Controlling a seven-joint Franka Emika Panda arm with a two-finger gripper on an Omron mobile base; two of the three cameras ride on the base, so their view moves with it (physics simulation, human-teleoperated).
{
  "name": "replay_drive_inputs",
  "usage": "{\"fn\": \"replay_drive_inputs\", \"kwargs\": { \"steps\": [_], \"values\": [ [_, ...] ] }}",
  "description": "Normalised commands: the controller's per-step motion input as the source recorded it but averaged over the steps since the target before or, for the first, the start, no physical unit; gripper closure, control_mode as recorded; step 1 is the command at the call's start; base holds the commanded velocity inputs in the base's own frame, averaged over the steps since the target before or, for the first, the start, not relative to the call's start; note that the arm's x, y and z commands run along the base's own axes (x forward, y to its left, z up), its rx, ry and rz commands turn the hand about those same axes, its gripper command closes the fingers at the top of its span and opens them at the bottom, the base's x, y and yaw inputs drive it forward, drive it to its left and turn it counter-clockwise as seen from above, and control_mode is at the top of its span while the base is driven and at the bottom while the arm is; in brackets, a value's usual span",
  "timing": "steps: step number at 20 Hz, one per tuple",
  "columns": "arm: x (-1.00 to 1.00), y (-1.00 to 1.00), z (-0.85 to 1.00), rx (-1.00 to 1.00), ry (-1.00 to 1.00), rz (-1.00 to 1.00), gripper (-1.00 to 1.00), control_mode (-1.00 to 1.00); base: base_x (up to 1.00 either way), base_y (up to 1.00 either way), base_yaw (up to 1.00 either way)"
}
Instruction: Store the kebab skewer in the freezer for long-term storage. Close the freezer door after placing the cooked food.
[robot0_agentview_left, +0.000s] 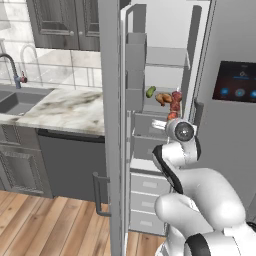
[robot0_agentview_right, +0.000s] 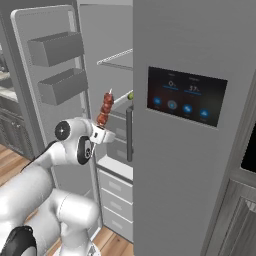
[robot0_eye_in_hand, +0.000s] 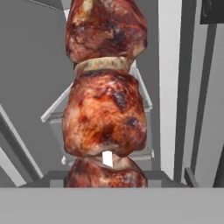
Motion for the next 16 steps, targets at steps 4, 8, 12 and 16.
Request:
{"fn": "replay_drive_inputs", "kwargs": {
  "steps": [4,8,12,16],
  "values": [
    [0.14,0.01,0.01,0.0,-0.29,0.0,1.0,-1.0,0.0,0.0,0.0],
    [0.04,-0.01,0.3,0.0,-0.21,0.02,1.0,-1.0,0.0,0.0,0.0],
    [0.06,0.0,0.51,0.0,0.0,0.0,1.0,-1.0,0.0,0.0,0.0],
    [0.15,0.0,0.19,0.0,0.06,0.01,1.0,-1.0,0.0,0.0,0.0]
  ]
}}
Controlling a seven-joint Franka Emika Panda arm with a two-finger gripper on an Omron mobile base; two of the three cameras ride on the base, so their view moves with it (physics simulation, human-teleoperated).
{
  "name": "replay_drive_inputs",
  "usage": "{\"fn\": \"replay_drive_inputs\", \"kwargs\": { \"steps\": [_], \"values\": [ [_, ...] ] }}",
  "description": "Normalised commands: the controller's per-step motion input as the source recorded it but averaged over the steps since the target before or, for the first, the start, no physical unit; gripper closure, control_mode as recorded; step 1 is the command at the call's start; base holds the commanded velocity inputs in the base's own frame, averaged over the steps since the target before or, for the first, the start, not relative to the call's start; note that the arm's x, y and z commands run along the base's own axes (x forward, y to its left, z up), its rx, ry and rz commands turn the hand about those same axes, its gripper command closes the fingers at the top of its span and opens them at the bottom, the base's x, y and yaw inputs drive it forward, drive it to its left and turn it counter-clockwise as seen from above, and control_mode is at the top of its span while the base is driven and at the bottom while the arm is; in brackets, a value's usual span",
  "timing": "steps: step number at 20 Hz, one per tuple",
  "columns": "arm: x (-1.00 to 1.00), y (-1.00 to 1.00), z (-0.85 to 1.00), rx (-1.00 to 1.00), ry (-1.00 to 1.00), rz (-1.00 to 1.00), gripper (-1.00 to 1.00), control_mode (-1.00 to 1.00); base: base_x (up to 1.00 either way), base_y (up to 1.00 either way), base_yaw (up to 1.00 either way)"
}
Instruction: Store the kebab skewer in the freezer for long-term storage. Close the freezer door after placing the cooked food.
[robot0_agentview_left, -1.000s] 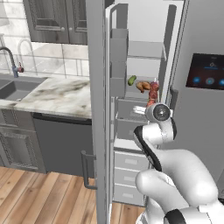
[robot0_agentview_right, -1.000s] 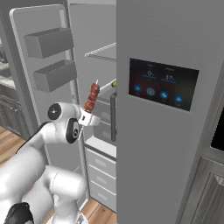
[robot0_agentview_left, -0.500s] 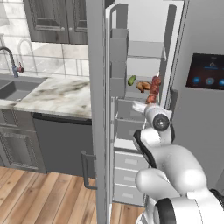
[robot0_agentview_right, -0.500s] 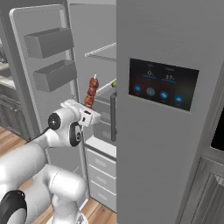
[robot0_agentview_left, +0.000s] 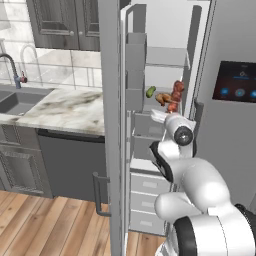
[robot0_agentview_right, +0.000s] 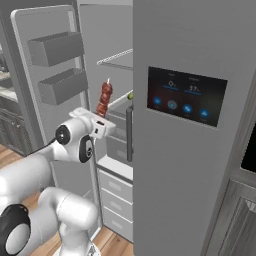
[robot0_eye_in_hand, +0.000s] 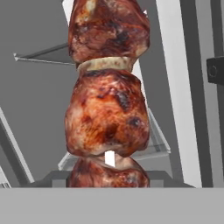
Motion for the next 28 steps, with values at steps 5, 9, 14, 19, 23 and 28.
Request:
{"fn": "replay_drive_inputs", "kwargs": {
  "steps": [5,9,14,19,23,28],
  "values": [
    [0.21,-0.03,-0.07,0.0,0.11,0.02,1.0,-1.0,0.0,0.0,0.0],
    [0.28,-0.1,0.0,0.0,0.18,0.0,1.0,-1.0,0.0,0.0,0.0],
    [0.21,-0.2,0.0,0.0,0.06,0.01,1.0,-1.0,0.0,0.0,0.0],
    [0.19,-0.04,0.0,0.0,0.06,0.0,1.0,-1.0,0.0,0.0,0.0],
    [0.25,0.0,0.0,0.0,0.17,0.0,1.0,-1.0,0.0,0.0,0.0],
    [0.21,0.0,0.0,0.0,0.13,0.0,1.0,-1.0,0.0,0.0,0.0]
  ]
}}
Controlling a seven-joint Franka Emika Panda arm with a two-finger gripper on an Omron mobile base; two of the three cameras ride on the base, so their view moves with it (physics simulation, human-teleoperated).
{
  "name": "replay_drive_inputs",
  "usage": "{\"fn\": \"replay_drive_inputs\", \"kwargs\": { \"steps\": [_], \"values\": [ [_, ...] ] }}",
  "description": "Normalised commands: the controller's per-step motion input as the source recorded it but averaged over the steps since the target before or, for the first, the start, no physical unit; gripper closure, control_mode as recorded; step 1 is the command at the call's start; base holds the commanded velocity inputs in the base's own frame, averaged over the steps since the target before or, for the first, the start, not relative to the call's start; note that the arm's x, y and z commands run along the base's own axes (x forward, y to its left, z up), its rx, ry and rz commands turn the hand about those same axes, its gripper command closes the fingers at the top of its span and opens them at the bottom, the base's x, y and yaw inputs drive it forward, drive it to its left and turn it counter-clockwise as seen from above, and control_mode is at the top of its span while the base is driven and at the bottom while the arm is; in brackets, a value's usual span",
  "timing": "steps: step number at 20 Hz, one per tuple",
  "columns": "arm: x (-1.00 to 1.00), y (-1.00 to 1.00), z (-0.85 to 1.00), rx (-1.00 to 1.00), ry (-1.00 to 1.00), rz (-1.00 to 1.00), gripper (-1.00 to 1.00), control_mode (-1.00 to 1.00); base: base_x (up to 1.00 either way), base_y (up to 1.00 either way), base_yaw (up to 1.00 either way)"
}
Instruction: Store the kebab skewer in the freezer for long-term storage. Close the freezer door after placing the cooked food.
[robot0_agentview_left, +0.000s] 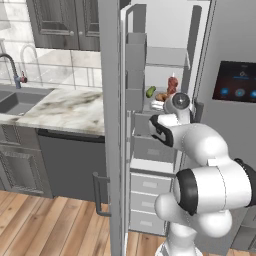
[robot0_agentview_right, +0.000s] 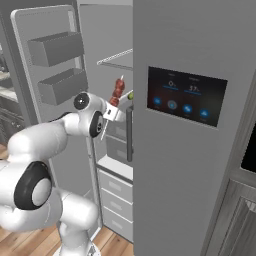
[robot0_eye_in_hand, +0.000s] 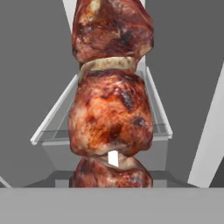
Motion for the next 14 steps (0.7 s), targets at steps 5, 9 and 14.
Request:
{"fn": "replay_drive_inputs", "kwargs": {
  "steps": [5,9,14],
  "values": [
    [0.1,-0.01,0.0,0.0,0.01,0.0,1.0,-1.0,0.0,0.0,0.0],
    [0.1,-0.08,-0.06,0.0,0.0,0.0,1.0,-1.0,0.0,0.0,0.0],
    [0.23,-0.02,-0.03,0.0,0.01,0.0,1.0,-1.0,0.0,0.0,0.0]
  ]
}}
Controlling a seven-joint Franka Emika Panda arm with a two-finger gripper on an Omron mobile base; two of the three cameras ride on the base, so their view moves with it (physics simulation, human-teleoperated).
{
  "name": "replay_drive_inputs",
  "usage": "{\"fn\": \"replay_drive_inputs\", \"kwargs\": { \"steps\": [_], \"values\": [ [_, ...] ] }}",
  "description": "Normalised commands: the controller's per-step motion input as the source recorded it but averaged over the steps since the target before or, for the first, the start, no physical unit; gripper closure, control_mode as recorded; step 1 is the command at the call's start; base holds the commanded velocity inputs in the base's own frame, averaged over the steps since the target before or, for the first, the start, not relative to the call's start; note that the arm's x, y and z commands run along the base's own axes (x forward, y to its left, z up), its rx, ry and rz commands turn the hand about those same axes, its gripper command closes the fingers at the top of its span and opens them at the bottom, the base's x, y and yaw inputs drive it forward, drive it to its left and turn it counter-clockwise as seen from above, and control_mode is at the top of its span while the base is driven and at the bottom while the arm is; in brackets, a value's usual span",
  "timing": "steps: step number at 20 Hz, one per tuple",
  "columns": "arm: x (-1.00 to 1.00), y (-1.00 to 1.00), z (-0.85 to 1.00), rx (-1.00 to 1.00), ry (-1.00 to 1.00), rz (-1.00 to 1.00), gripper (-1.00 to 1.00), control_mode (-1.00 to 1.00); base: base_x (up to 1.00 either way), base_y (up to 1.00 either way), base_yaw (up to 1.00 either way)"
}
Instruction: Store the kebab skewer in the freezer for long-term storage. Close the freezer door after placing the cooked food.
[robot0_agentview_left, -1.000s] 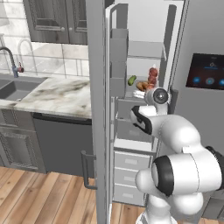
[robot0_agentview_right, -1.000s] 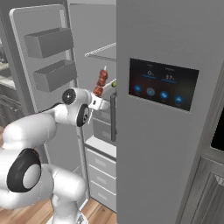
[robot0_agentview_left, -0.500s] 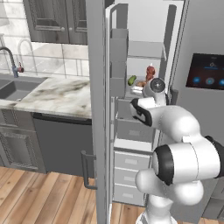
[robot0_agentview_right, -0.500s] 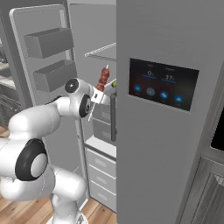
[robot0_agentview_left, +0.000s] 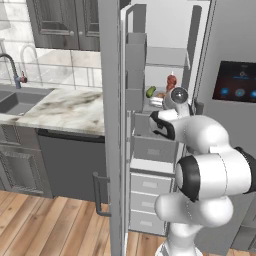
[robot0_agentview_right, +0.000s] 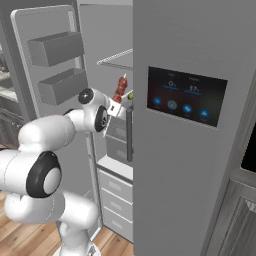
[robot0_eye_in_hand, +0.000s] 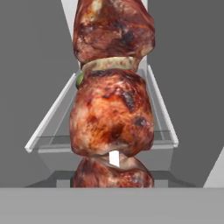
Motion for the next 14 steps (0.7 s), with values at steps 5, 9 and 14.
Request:
{"fn": "replay_drive_inputs", "kwargs": {
  "steps": [5,9,14],
  "values": [
    [0.28,0.0,0.0,0.0,0.0,0.0,1.0,-1.0,0.0,0.0,0.0],
    [0.35,0.0,0.0,0.0,0.0,0.0,1.0,-1.0,0.0,0.0,0.0],
    [0.26,0.0,0.0,0.0,0.0,0.0,1.0,-1.0,0.0,0.0,0.0]
  ]
}}
